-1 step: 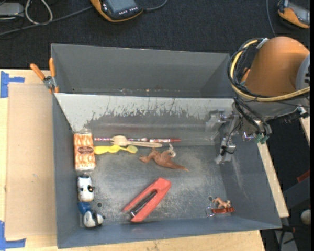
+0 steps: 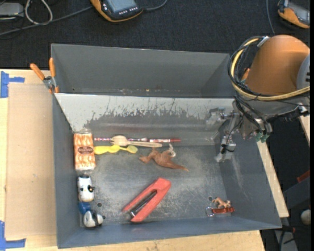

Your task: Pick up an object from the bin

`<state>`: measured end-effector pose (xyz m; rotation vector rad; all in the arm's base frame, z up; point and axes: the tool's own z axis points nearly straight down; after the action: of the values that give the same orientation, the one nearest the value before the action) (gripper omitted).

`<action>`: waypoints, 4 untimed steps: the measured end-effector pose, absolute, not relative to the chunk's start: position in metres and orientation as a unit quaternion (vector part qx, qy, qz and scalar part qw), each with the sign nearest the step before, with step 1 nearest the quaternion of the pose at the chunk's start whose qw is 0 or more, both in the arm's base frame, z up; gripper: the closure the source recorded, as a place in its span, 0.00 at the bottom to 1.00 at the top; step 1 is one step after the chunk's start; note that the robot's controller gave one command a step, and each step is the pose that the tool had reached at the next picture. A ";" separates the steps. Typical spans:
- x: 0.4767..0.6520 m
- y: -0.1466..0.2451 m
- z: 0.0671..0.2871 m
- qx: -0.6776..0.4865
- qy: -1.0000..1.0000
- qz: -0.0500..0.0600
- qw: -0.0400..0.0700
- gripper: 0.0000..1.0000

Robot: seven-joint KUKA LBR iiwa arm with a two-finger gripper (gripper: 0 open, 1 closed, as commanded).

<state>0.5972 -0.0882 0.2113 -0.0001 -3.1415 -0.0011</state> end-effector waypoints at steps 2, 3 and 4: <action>0.593 -0.002 0.066 0.002 -1.000 0.001 -0.004 0.00; 0.608 0.044 0.072 0.043 -0.999 0.000 -0.006 1.00; 0.608 0.044 0.072 0.043 -0.999 0.000 -0.006 1.00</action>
Offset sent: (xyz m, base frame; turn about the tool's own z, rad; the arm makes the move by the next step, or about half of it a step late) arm -0.0035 0.0840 -0.1413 -0.0002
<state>0.6077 0.0443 0.0719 0.1356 -3.1504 0.0011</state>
